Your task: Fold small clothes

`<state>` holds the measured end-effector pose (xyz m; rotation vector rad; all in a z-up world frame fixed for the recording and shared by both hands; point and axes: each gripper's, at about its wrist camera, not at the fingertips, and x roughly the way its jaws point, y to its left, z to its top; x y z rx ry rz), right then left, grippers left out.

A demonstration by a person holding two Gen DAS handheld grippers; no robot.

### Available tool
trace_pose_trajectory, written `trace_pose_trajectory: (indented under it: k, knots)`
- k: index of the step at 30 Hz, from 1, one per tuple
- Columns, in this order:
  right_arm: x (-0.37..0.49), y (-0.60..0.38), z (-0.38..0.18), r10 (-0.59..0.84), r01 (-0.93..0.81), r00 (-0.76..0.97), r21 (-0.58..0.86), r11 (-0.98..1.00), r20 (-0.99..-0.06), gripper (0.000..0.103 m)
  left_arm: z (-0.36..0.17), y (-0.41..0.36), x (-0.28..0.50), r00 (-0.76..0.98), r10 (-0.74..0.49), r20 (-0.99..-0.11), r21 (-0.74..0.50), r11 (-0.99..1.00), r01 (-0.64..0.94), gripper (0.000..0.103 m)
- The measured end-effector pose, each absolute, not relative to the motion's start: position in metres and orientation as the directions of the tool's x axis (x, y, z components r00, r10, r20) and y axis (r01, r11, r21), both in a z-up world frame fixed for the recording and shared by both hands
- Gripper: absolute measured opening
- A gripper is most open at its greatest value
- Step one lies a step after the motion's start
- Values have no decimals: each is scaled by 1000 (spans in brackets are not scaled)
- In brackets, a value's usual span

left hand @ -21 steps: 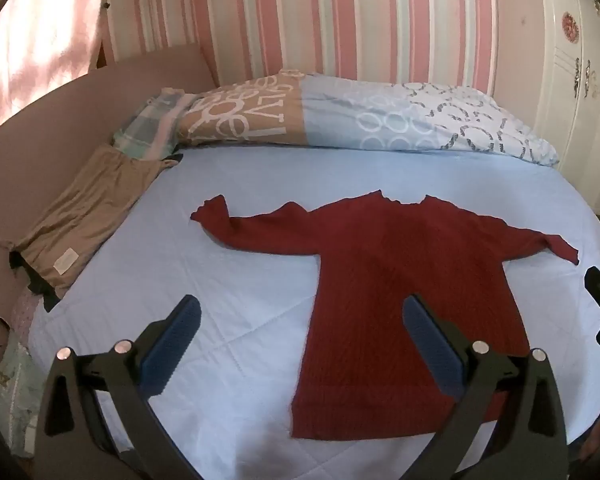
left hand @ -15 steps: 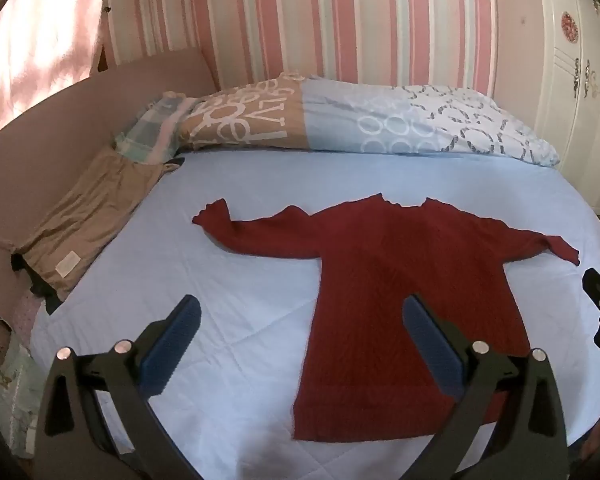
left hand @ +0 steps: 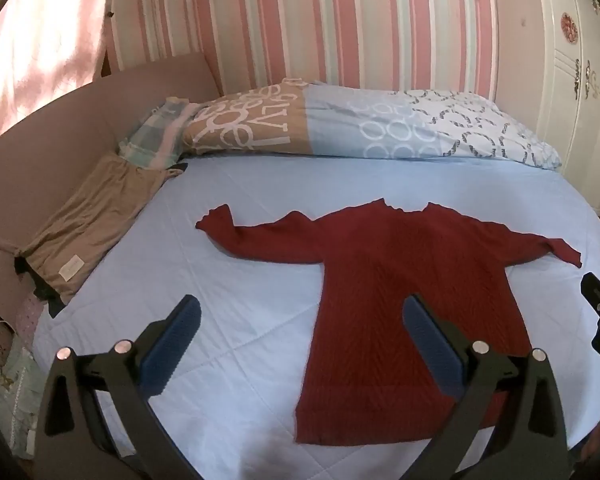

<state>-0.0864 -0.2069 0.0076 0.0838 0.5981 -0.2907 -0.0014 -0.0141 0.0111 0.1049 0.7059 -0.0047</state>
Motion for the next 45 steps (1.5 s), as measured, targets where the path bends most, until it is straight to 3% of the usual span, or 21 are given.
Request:
trace_pose_trajectory:
  k: [45]
  knots:
    - [-84,-218,9,-232,278,795,-2,961,-560,100,7,-12,2,759,27,-650,93,995,44,101]
